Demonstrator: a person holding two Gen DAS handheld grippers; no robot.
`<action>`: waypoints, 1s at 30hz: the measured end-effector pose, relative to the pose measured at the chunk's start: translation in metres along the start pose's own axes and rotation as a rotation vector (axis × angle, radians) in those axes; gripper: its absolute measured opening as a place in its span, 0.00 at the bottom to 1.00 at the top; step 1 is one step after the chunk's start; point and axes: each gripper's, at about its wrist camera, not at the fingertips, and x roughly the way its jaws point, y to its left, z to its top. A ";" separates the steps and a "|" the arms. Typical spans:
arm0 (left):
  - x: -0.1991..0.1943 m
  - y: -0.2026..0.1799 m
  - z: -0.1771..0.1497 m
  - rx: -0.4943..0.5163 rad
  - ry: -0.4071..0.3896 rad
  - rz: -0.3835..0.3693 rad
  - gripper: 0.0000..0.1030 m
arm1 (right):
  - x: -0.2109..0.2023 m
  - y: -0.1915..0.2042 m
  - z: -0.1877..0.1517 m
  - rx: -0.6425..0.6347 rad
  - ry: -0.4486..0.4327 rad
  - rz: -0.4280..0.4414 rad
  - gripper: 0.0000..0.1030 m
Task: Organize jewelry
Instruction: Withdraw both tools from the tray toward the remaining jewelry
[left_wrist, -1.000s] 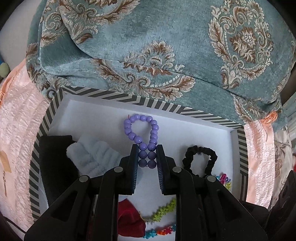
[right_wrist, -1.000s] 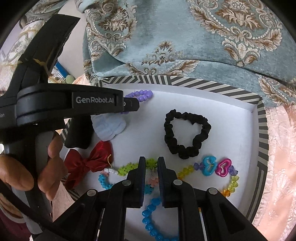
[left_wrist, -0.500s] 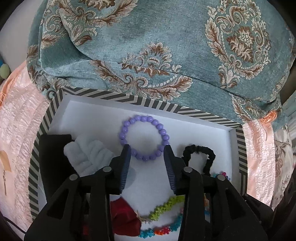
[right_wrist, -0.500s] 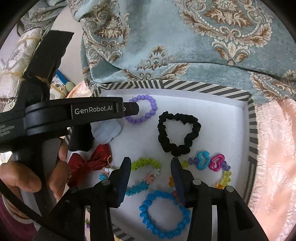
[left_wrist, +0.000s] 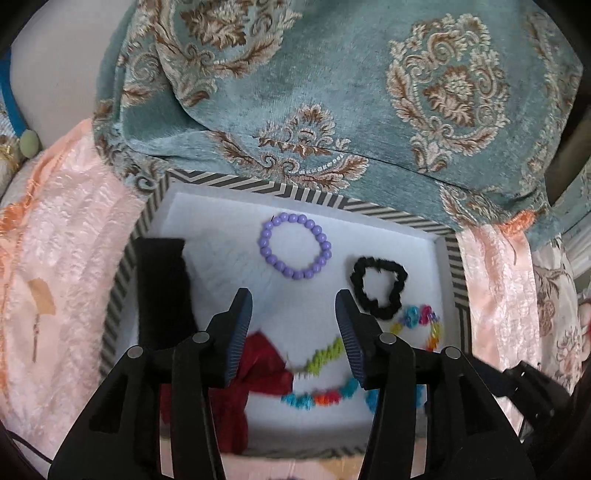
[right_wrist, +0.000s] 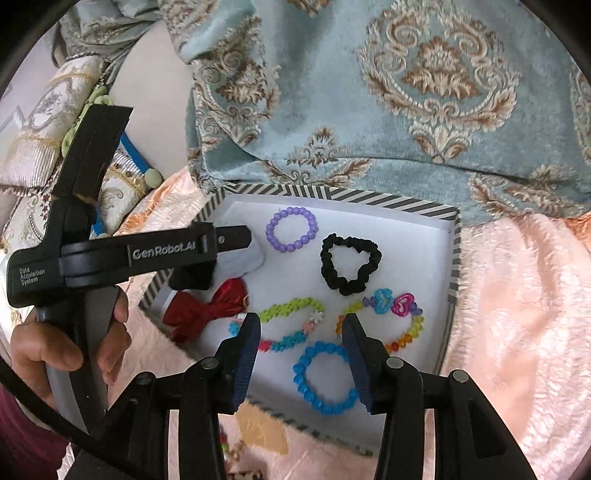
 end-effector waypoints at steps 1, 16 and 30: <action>-0.006 0.000 -0.004 0.003 -0.002 0.003 0.45 | -0.005 0.001 -0.002 -0.005 -0.003 -0.001 0.43; -0.081 -0.005 -0.071 0.051 -0.029 -0.011 0.46 | -0.065 0.008 -0.062 0.002 -0.019 -0.034 0.43; -0.124 0.004 -0.138 0.048 -0.014 -0.043 0.49 | -0.093 0.010 -0.119 0.024 -0.010 -0.044 0.47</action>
